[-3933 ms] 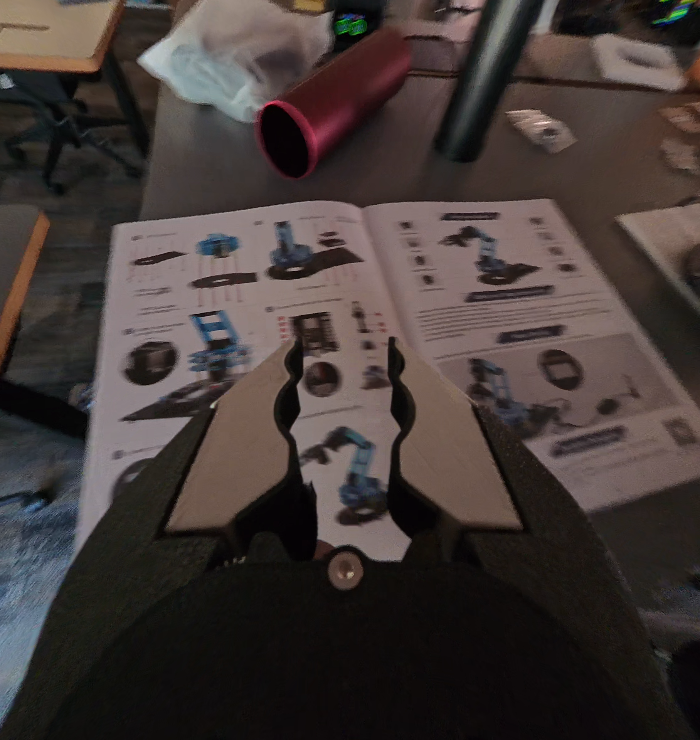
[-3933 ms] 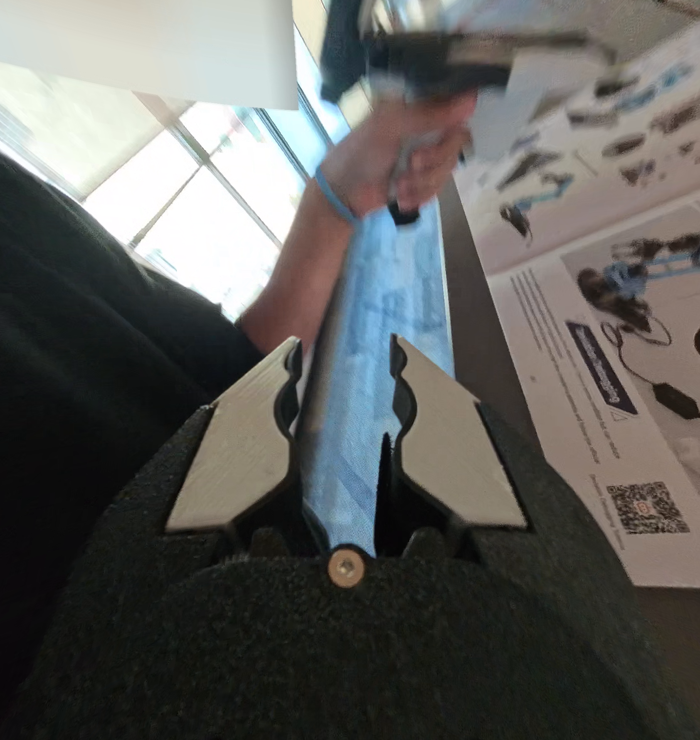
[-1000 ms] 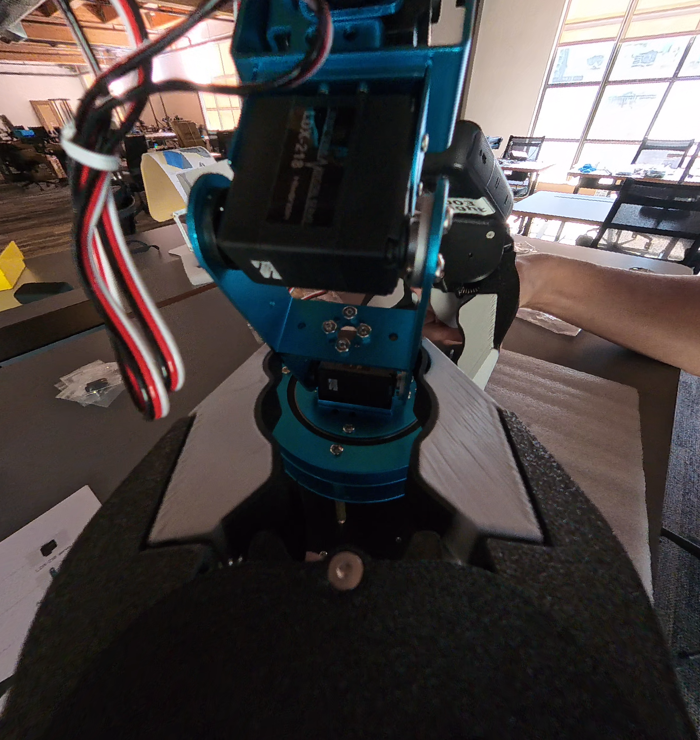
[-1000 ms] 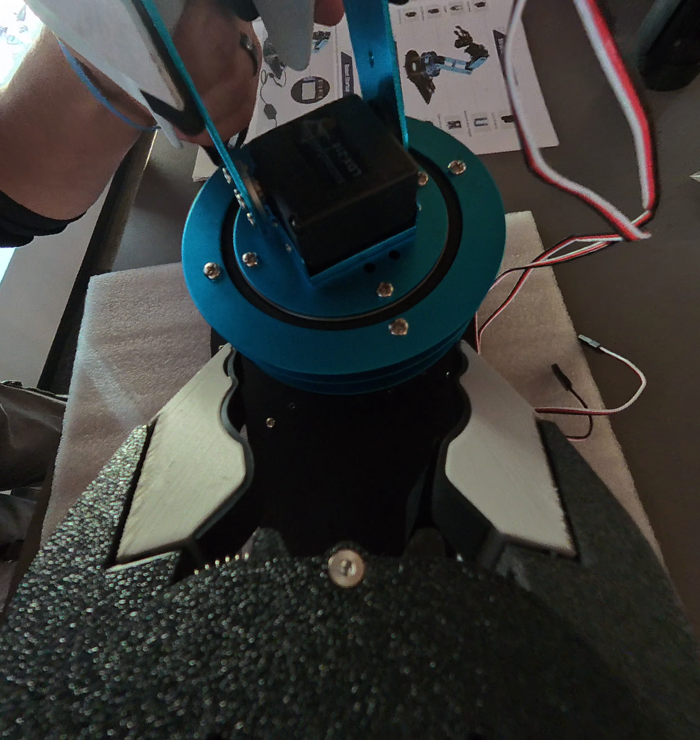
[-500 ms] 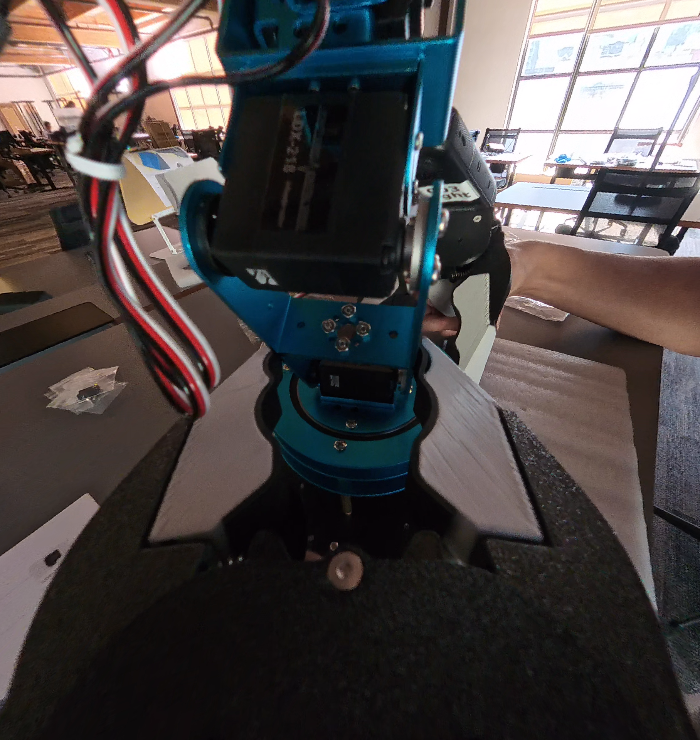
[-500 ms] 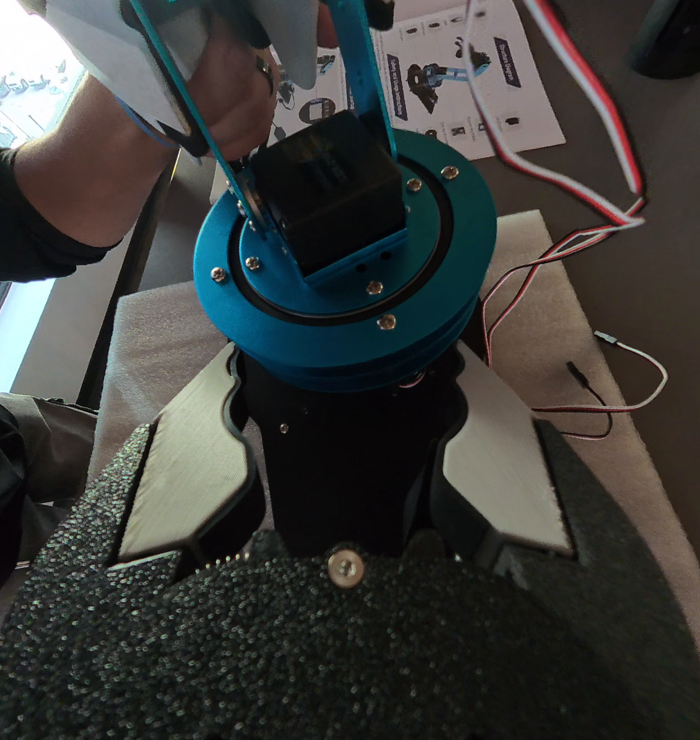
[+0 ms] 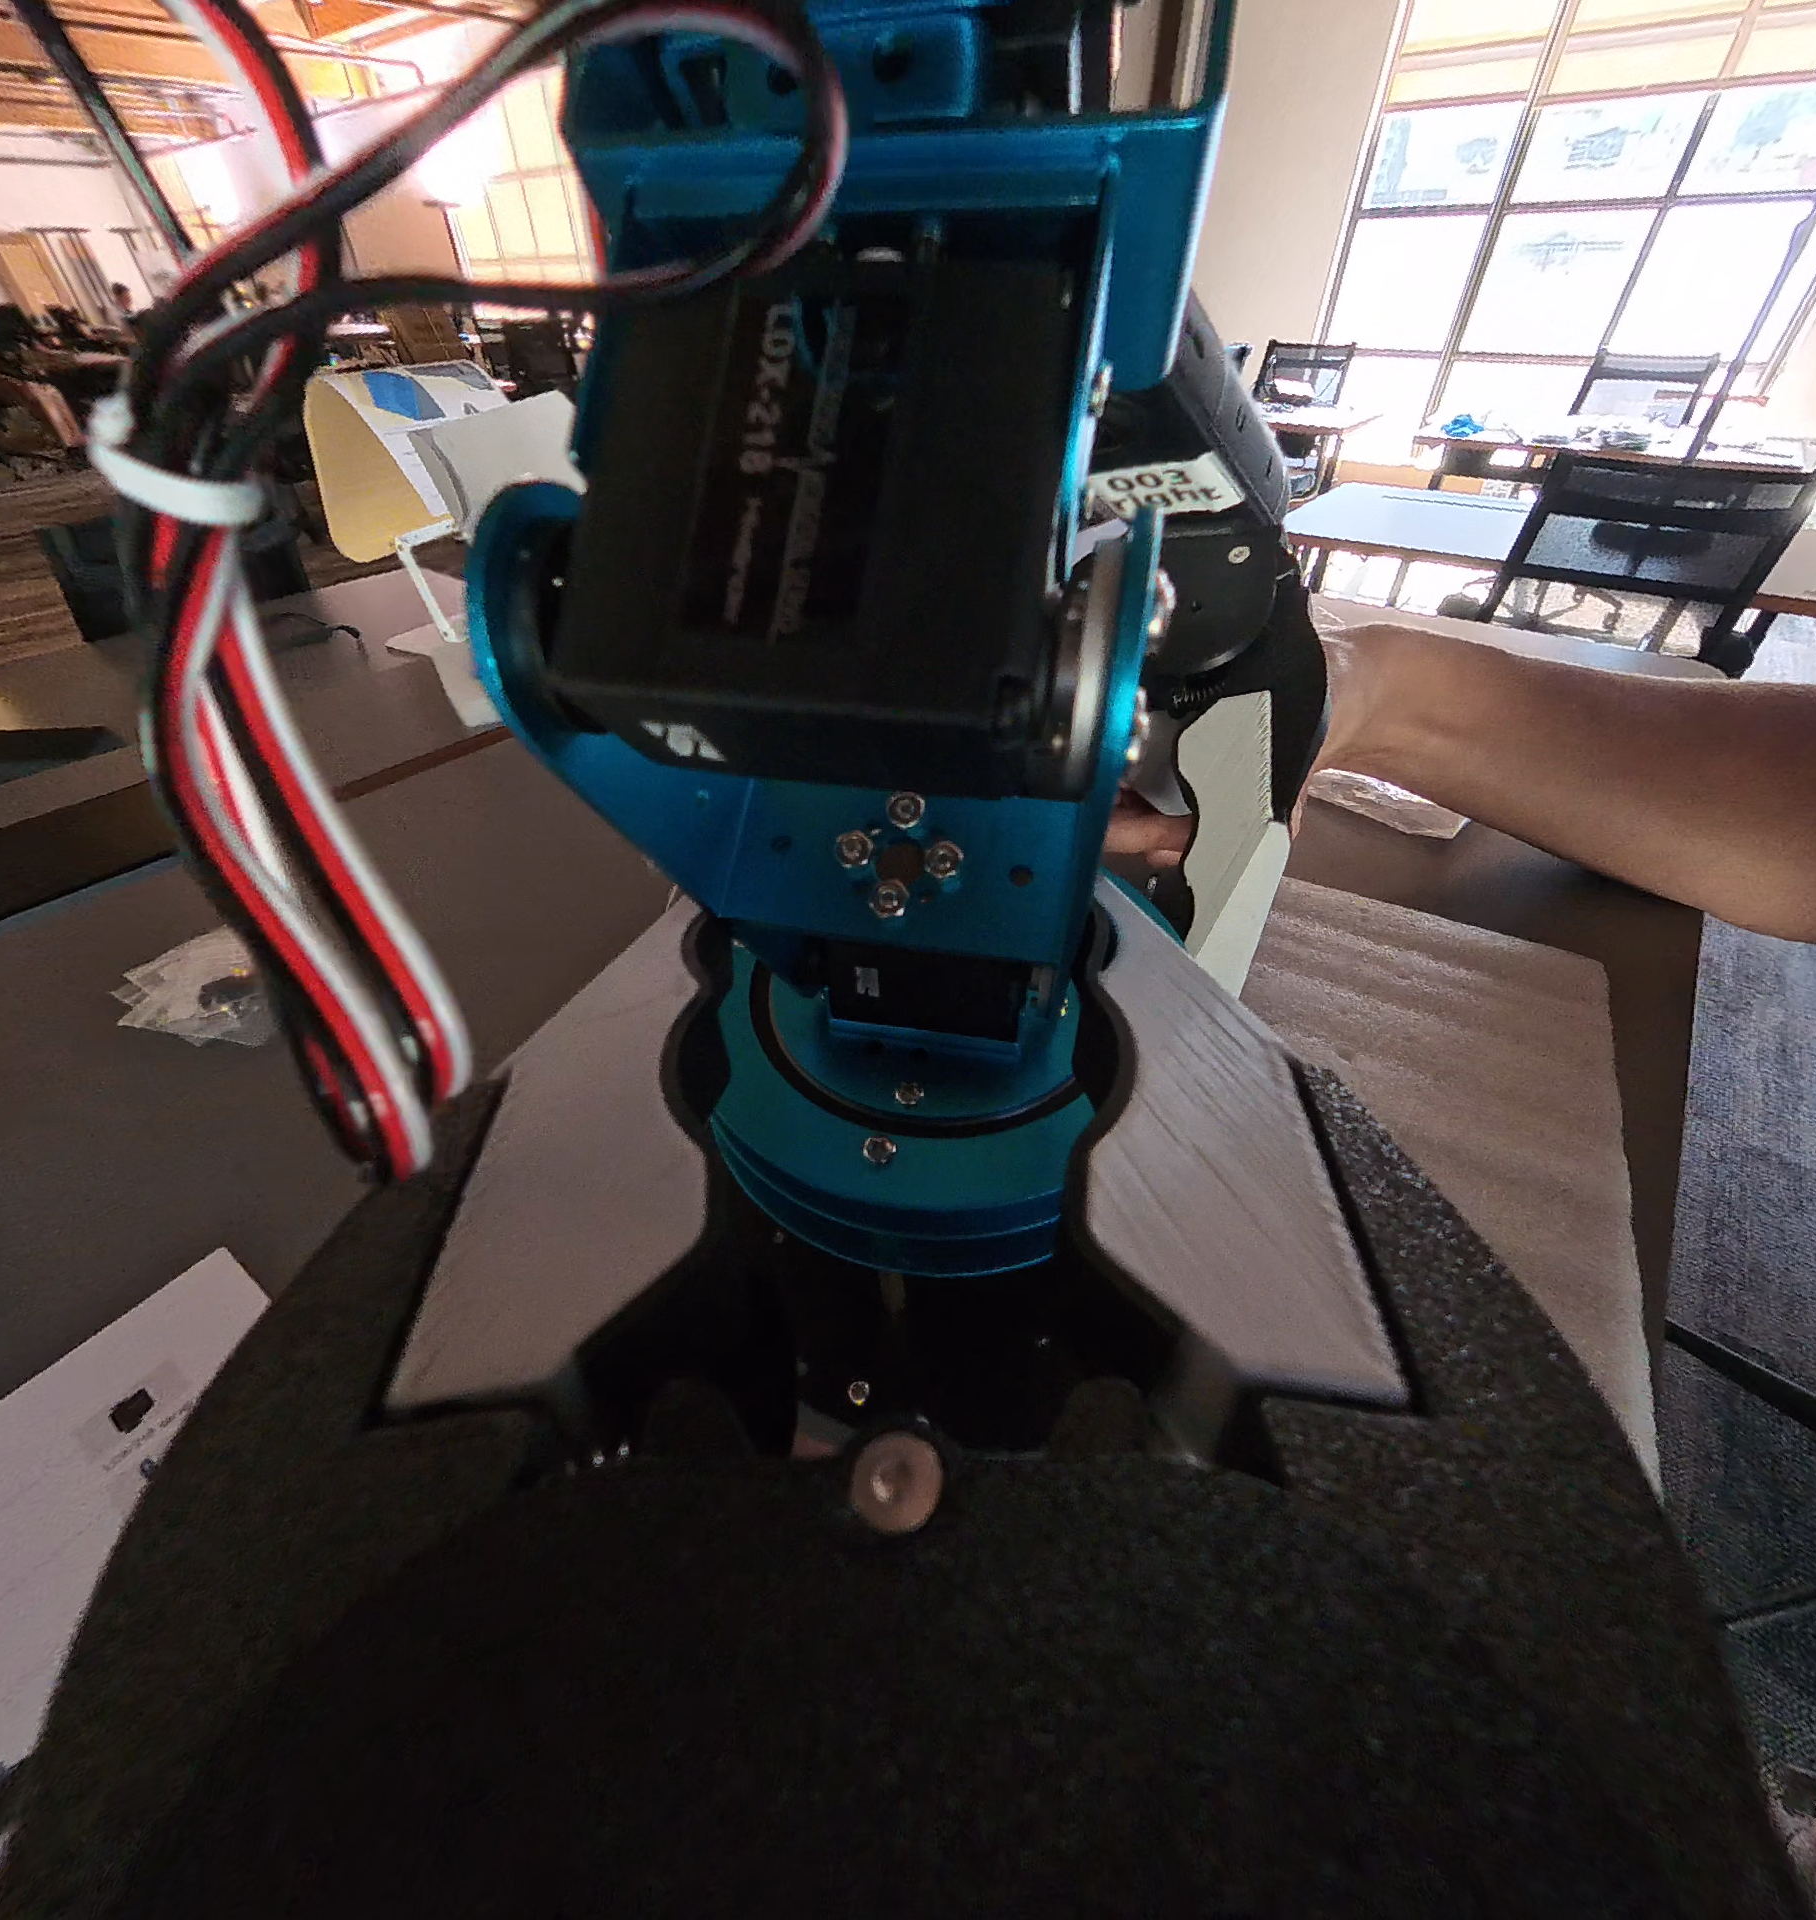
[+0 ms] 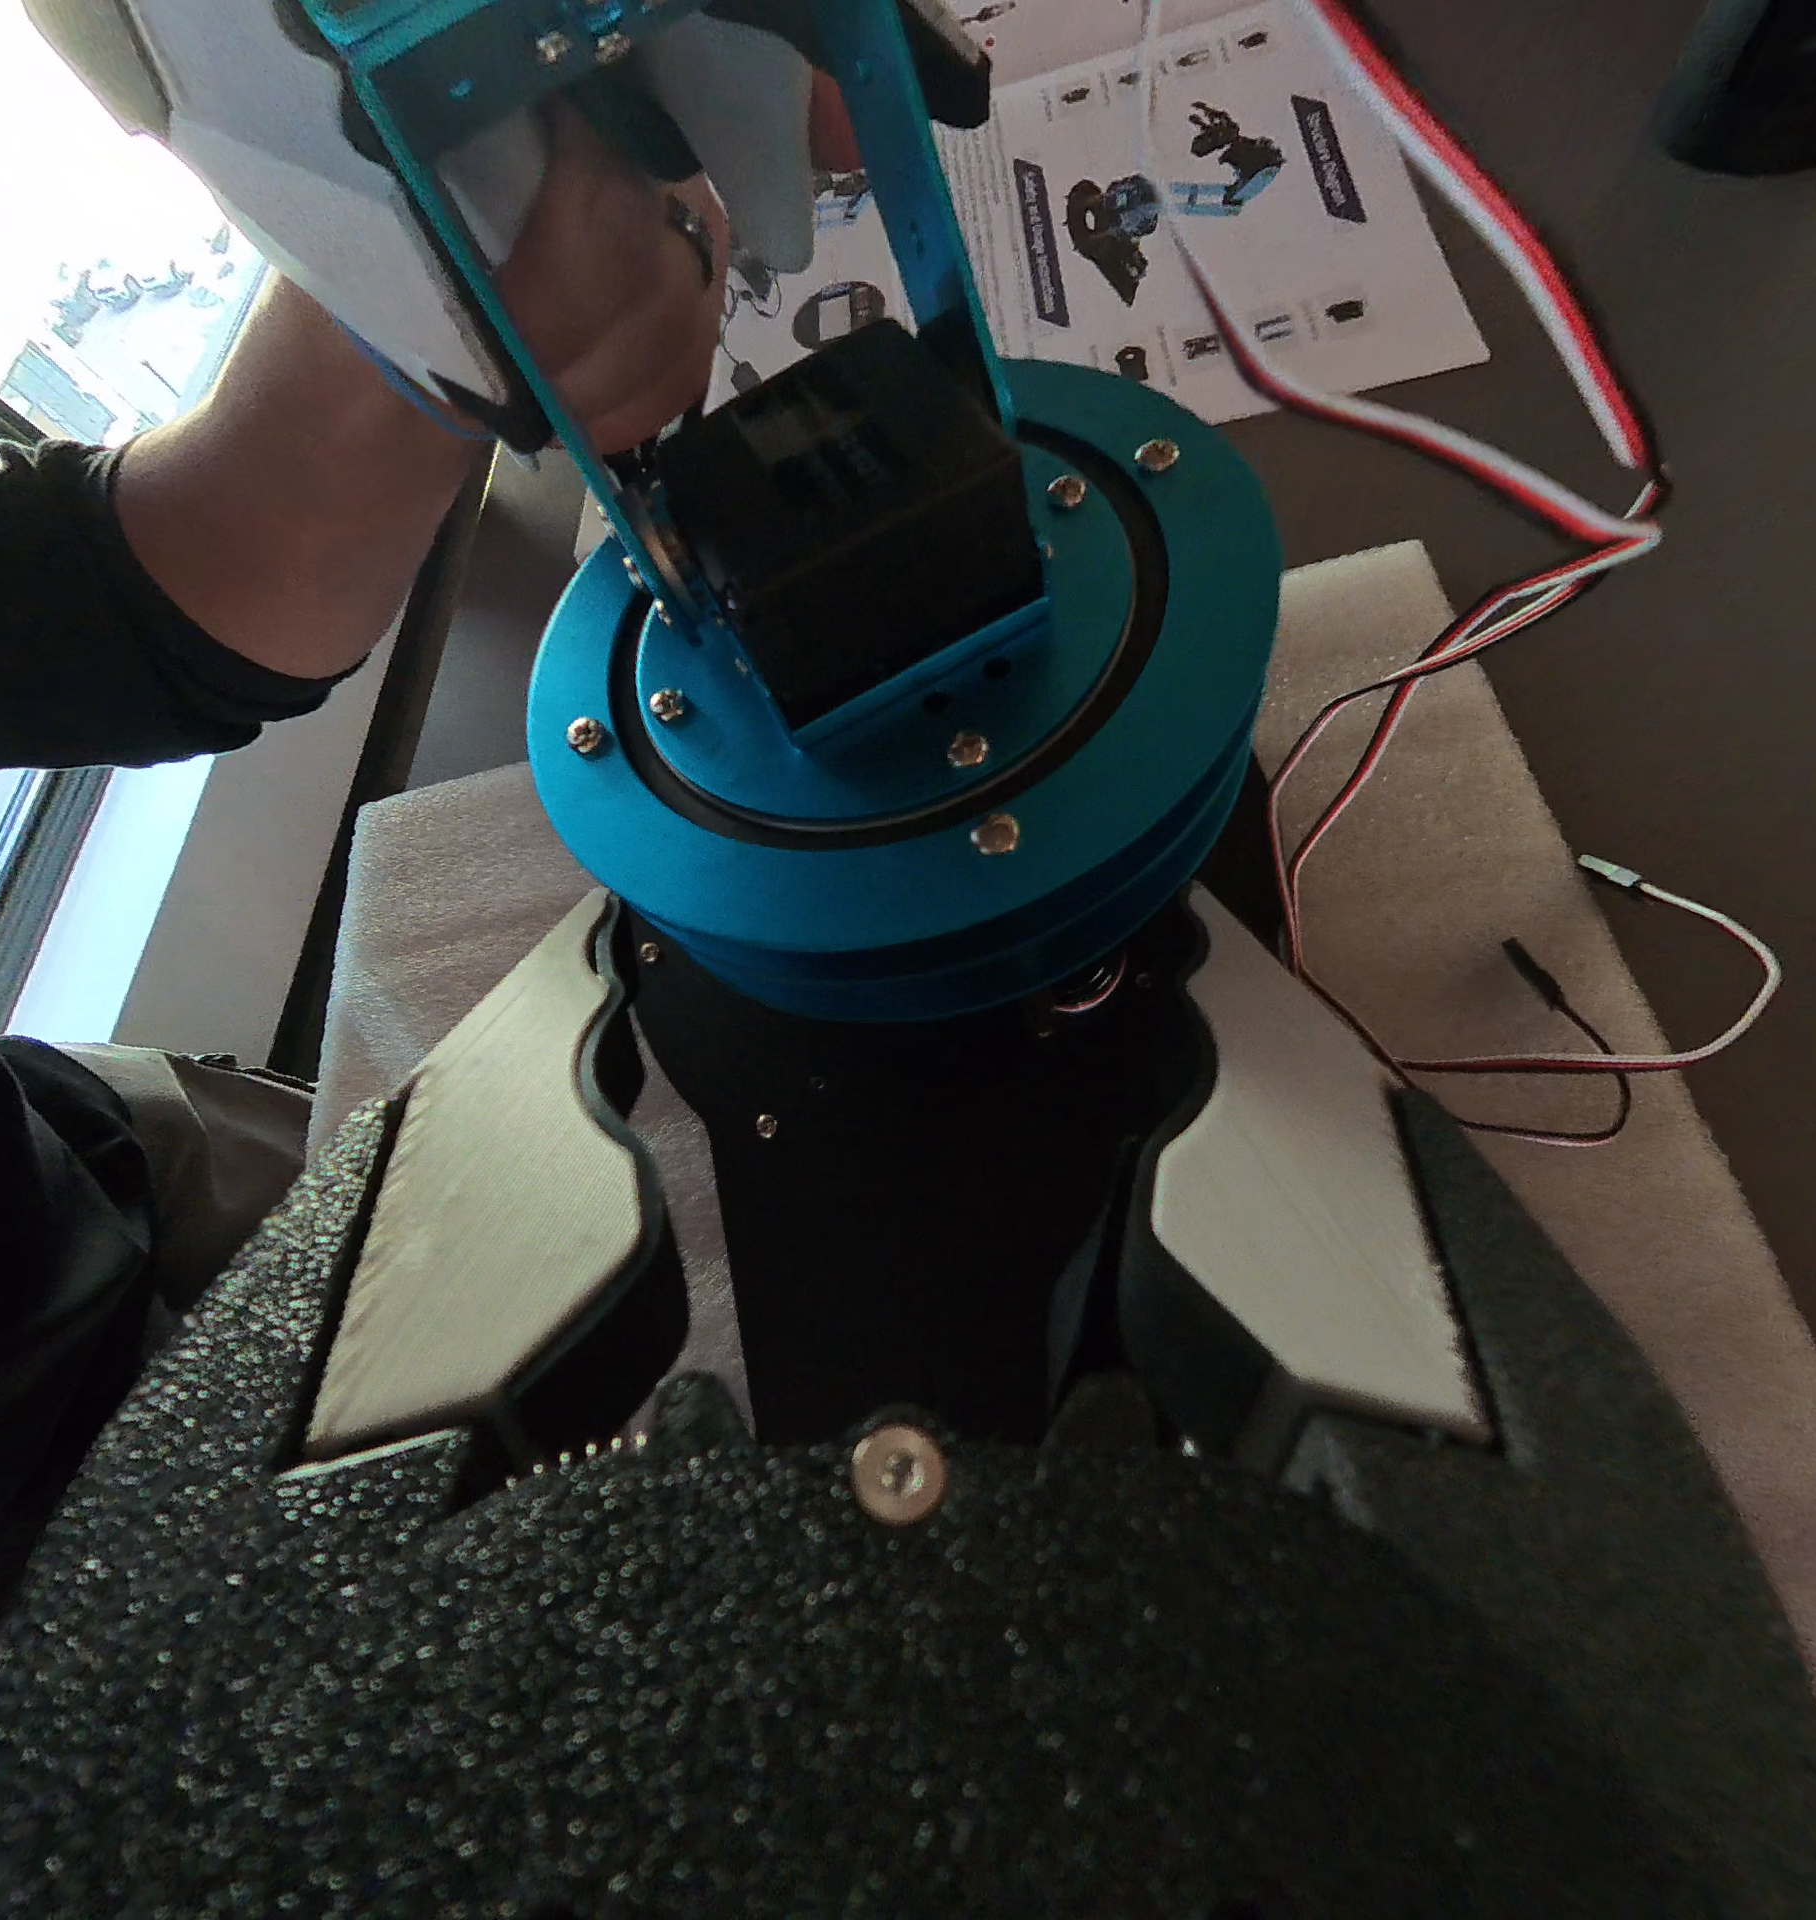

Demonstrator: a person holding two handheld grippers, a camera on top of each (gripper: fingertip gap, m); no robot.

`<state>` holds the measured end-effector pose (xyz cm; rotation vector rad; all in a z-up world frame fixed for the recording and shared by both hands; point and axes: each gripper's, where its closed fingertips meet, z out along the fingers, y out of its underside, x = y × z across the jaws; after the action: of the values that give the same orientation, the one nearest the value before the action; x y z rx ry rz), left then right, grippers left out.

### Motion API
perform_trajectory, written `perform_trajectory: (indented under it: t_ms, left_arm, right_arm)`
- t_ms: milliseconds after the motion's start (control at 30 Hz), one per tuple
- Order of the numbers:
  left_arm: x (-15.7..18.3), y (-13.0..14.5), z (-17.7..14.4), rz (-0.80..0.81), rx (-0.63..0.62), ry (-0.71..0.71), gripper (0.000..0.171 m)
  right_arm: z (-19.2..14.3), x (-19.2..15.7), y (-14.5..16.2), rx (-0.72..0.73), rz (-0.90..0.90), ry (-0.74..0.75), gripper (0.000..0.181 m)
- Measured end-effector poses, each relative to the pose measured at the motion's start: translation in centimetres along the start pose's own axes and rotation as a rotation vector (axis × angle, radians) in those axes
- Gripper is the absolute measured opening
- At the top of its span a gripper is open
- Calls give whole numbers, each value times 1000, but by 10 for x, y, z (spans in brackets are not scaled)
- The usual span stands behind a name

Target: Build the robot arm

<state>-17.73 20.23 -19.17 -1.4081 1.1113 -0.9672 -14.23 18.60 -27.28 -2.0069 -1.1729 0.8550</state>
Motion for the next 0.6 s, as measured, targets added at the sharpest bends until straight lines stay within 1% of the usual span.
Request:
perform_trajectory:
  t_ms: [167,600]
  left_arm:
    - [2,-2,3,1,16,21,64]
    - [5,-2,5,19,-3,103,65]
  right_arm:
    - [-2,-1,2,-9,17,-10,100]
    - [-5,-5,7,-5,56,-43,93]
